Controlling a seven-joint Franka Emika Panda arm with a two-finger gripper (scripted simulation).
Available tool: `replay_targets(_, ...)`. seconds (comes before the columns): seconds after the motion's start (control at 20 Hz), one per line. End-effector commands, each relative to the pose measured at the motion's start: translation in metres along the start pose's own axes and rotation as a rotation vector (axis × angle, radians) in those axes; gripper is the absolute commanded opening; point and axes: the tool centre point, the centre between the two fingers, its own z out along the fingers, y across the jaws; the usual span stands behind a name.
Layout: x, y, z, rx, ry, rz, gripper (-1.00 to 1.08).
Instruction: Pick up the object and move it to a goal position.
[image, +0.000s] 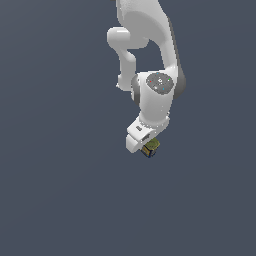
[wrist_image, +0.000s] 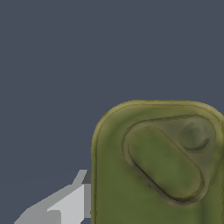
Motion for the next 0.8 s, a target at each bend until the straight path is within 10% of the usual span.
replay_targets(0.0, -0.007, -0.006, -0.024, -0.003, 0.004, 0.0, -1.0)
replay_targets(0.75, -0.056, -0.051, -0.172, -0.003, 0.005, -0.001, -1.0)
